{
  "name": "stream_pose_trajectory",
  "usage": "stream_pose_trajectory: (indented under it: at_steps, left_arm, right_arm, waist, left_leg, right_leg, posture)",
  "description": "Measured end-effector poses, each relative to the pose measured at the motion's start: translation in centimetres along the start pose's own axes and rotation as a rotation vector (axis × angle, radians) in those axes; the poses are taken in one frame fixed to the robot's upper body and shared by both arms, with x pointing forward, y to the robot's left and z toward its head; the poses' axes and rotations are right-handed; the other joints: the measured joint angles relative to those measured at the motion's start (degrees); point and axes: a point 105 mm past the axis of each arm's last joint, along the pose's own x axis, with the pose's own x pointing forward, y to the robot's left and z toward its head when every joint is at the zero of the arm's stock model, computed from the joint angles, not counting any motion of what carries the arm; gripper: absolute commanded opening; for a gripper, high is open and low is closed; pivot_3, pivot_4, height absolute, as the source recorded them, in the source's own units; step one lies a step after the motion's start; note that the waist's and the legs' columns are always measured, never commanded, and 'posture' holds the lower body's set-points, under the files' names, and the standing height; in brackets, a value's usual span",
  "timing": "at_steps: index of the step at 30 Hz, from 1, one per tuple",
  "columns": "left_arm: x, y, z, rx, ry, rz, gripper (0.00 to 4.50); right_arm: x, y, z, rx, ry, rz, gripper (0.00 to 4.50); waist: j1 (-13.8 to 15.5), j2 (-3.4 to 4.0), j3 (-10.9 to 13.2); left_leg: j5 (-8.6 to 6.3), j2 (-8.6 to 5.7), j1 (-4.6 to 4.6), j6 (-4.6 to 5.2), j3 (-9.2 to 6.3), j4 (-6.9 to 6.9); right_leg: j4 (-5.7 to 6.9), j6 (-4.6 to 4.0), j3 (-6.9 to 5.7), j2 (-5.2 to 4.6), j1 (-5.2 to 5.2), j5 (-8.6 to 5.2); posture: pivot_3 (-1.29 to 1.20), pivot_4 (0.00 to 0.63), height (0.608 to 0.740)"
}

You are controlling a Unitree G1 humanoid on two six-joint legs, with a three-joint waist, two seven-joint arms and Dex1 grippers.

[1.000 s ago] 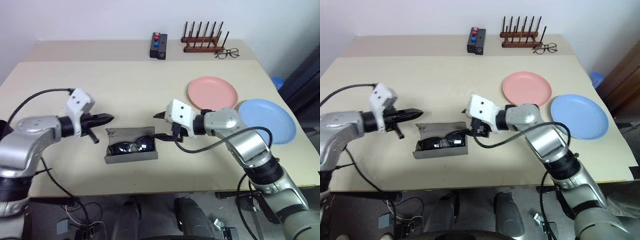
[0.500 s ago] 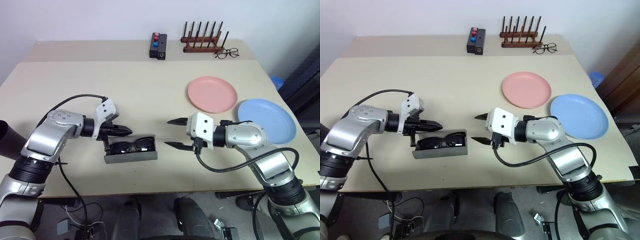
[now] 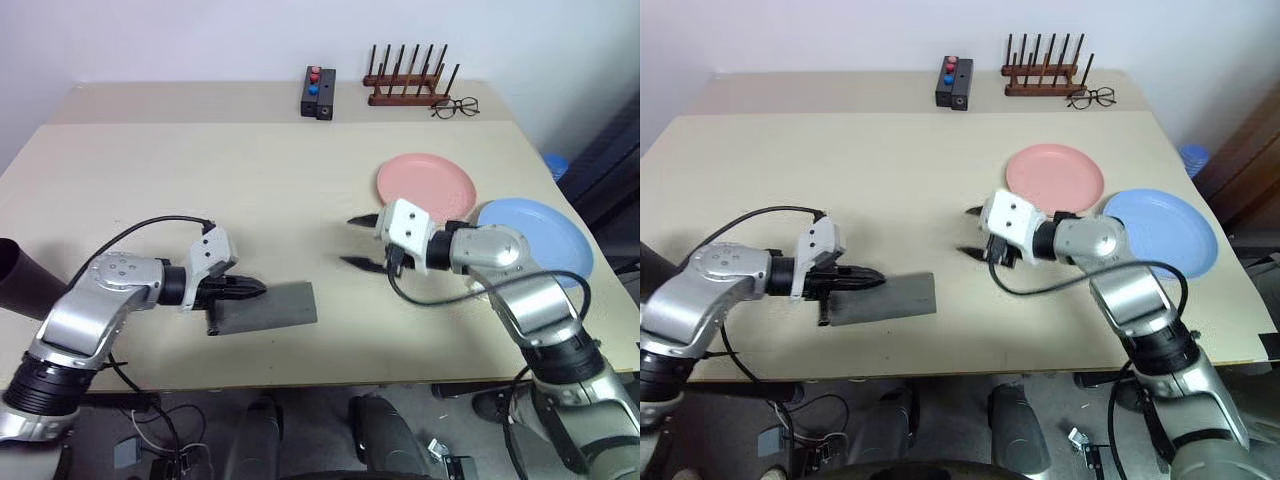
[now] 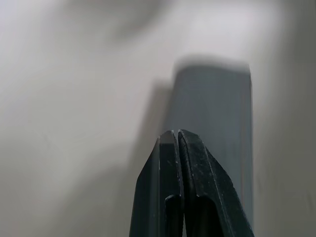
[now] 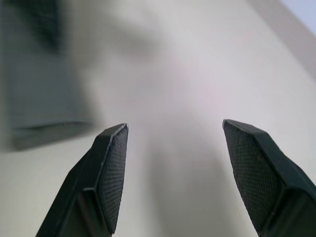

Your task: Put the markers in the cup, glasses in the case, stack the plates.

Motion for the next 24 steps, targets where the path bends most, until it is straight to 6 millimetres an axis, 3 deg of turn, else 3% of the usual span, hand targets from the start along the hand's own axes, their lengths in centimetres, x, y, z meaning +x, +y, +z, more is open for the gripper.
stream_pose_trajectory:
  at_steps: [3,7,9,11,14,18,24]
  left_arm:
    - [-0.7,-0.5,1.3,0.022,-0.072,0.031,0.06]
    - [-0.9,-1.8,1.6,0.004,-0.101,0.033,0.06]
    - [-0.9,-2.1,1.7,0.000,-0.108,0.033,0.06]
    - [-0.9,-2.2,1.9,0.002,-0.115,0.038,0.06]
    - [-0.8,-2.1,2.1,0.002,-0.124,0.056,0.00]
    - [-0.8,-2.0,2.5,-0.011,-0.155,0.072,0.00]
    - [-0.6,-2.3,3.4,0.000,-0.200,0.068,0.00]
  right_arm:
    - [0.1,-2.8,-3.1,-0.023,0.157,-0.145,3.11]
    - [-0.9,-4.6,-8.2,-0.071,0.375,-0.243,3.11]
    - [-1.1,-4.7,-9.8,-0.080,0.430,-0.247,3.11]
    - [-1.0,-5.2,-10.1,-0.114,0.440,-0.253,3.11]
    - [-1.2,-5.8,-10.8,-0.141,0.466,-0.271,2.28]
    - [-1.4,-5.9,-11.7,-0.152,0.497,-0.272,0.18]
    - [-1.5,-5.4,-11.5,-0.188,0.473,-0.274,0.08]
  waist:
    - [0.0,0.01,0.0]
    - [0.1,0.02,0.0]
    - [-0.1,0.02,0.0]
    - [-0.2,0.04,0.0]
    - [-0.2,0.04,0.0]
    - [0.0,0.04,0.0]
    - [-0.1,0.05,0.0]
  left_leg:
    - [0.00,-0.01,0.00,0.00,0.00,-0.07]
    - [0.00,-0.01,0.01,0.00,0.00,-0.08]
    - [0.00,-0.01,0.03,0.00,0.00,-0.06]
    - [0.00,-0.01,0.06,0.00,0.01,-0.04]
    - [0.00,-0.01,0.08,0.00,0.00,-0.03]
    - [0.00,-0.04,0.05,0.00,0.00,-0.01]
    - [0.00,-0.03,0.06,0.00,-0.01,-0.03]
  right_leg:
    - [-0.03,0.01,0.00,-0.01,0.00,-0.01]
    - [-0.04,0.02,0.00,-0.01,-0.01,-0.01]
    - [-0.01,0.01,0.01,0.00,0.00,0.00]
    - [0.00,0.01,0.02,0.00,0.03,0.01]
    - [-0.01,0.01,0.02,0.00,0.07,0.01]
    - [-0.03,0.02,0.02,-0.01,0.07,0.01]
    - [-0.02,0.03,0.02,0.00,0.07,0.01]
  posture:
    - [0.00,0.150,0.738]
    - [0.00,0.150,0.738]
    - [0.00,0.150,0.738]
    - [0.00,0.150,0.738]
    - [0.00,0.150,0.738]
    - [0.00,0.150,0.738]
    - [0.00,0.150,0.738]
